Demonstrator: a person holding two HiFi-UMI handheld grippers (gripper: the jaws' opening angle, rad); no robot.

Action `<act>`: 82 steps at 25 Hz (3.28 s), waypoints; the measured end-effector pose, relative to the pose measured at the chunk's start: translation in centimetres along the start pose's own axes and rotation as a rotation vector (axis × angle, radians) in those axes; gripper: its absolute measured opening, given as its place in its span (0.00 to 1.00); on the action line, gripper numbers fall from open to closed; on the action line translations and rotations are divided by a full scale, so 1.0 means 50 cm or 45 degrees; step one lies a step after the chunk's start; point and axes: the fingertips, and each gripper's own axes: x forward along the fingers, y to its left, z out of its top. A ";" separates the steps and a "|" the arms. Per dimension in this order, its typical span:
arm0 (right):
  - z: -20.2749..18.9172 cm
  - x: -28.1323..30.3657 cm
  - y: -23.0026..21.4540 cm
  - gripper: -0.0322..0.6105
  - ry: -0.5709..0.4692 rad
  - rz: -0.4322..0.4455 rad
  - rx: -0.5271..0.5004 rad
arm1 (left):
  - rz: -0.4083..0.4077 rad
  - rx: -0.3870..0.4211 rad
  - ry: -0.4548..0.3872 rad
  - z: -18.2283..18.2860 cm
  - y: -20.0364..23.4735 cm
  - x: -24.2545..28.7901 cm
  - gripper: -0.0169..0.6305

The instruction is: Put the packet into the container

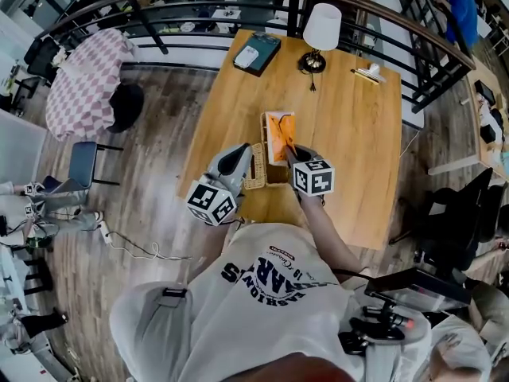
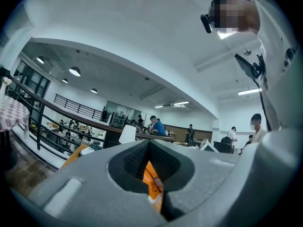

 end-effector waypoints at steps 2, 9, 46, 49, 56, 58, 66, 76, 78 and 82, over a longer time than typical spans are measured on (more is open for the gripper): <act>-0.038 0.018 -0.007 0.06 0.054 -0.001 0.023 | 0.000 -0.003 0.002 -0.001 0.001 -0.001 0.03; -0.172 0.083 -0.025 0.06 0.218 0.006 0.088 | 0.008 -0.006 0.005 -0.004 0.012 -0.004 0.03; -0.394 0.208 -0.097 0.06 0.709 -0.193 -0.091 | 0.106 -0.011 0.018 -0.011 0.048 -0.077 0.03; -0.402 0.209 -0.101 0.06 0.802 -0.243 -0.170 | 0.114 -0.018 0.010 -0.010 0.051 -0.076 0.03; -0.418 0.234 -0.089 0.06 0.958 -0.316 -0.410 | 0.162 -0.046 0.001 -0.009 0.077 -0.108 0.03; -0.430 0.233 -0.086 0.06 1.014 -0.323 -0.485 | 0.167 -0.055 0.005 -0.012 0.081 -0.114 0.03; -0.468 0.229 -0.101 0.07 1.158 -0.319 -0.697 | 0.156 -0.075 0.021 -0.029 0.072 -0.111 0.03; -0.470 0.218 -0.103 0.08 1.148 -0.272 -0.677 | 0.133 -0.074 0.001 -0.016 0.073 -0.116 0.03; -0.470 0.213 -0.101 0.12 1.135 -0.248 -0.631 | 0.125 -0.075 -0.004 -0.016 0.068 -0.117 0.03; -0.469 0.213 -0.087 0.29 1.097 -0.164 -0.504 | 0.099 -0.074 -0.004 -0.019 0.066 -0.113 0.03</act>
